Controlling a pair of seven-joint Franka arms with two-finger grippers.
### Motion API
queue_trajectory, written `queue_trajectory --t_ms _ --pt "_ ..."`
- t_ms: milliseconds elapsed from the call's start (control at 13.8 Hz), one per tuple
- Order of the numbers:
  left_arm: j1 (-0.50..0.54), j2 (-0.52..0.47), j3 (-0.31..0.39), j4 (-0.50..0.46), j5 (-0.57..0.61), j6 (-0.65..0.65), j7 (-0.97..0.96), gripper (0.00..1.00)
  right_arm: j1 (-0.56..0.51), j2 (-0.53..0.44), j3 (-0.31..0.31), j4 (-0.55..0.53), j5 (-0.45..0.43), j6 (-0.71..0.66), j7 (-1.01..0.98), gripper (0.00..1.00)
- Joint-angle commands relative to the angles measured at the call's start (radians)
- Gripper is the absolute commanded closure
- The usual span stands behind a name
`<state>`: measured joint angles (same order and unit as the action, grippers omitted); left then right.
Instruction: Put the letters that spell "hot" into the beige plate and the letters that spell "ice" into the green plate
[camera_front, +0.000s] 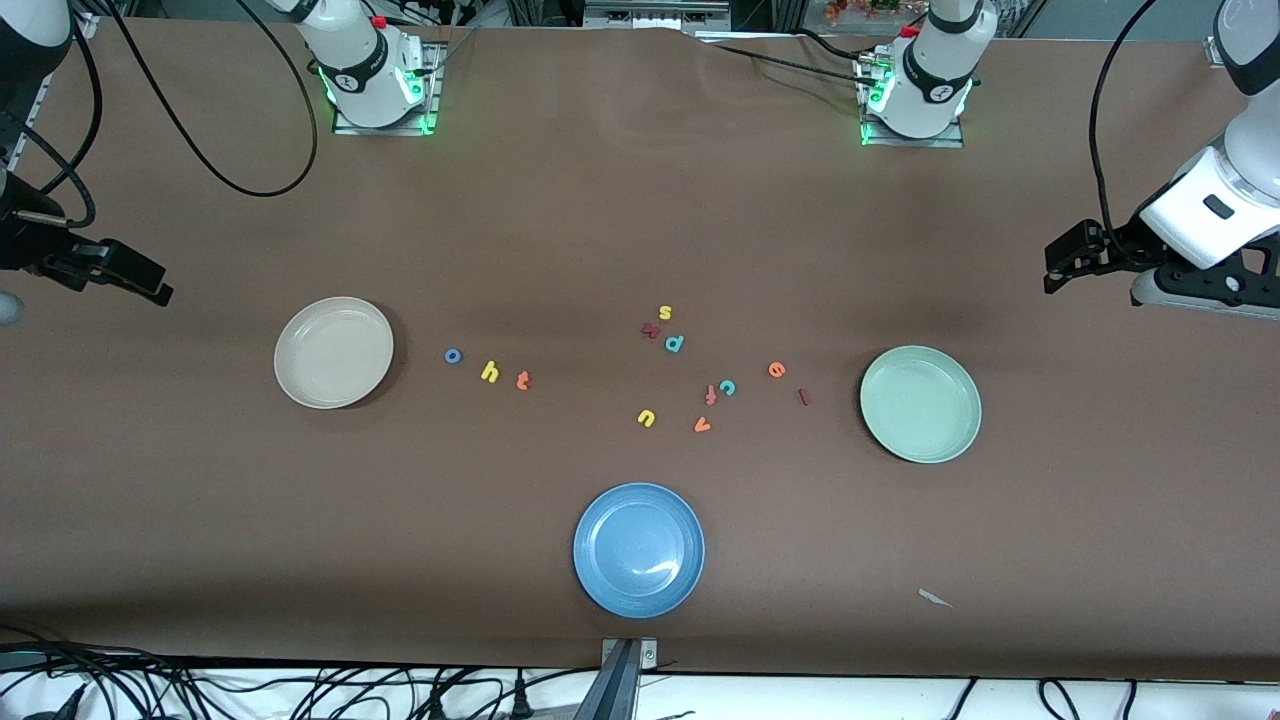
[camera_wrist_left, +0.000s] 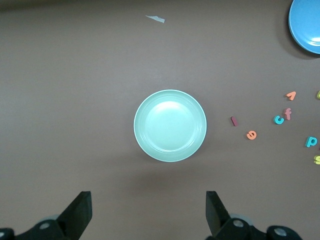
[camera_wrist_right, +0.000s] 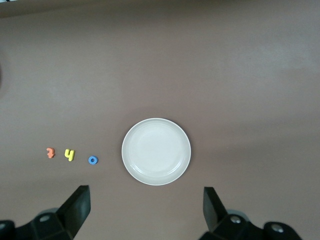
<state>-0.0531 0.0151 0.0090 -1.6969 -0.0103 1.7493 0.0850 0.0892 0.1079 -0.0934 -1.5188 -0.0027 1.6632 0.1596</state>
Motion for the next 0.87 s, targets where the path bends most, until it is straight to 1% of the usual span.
queue_trajectory --t_ms 0,218,508,798 --pt "0.004 0.017 -0.006 0.036 0.021 -0.016 0.015 0.00 0.000 -0.013 0.003 0.005 0.009 -0.017 0.009 0.00" --pt "0.004 0.035 -0.004 0.065 0.021 -0.016 0.015 0.00 0.000 -0.011 0.001 0.005 0.004 -0.022 0.009 0.00" --pt "0.004 0.037 -0.004 0.066 0.019 -0.016 0.013 0.00 0.001 -0.010 0.003 -0.003 0.001 -0.099 0.017 0.00" --pt "0.004 0.037 -0.004 0.066 0.019 -0.017 0.012 0.00 0.014 -0.005 0.004 -0.017 -0.003 -0.096 0.008 0.01"
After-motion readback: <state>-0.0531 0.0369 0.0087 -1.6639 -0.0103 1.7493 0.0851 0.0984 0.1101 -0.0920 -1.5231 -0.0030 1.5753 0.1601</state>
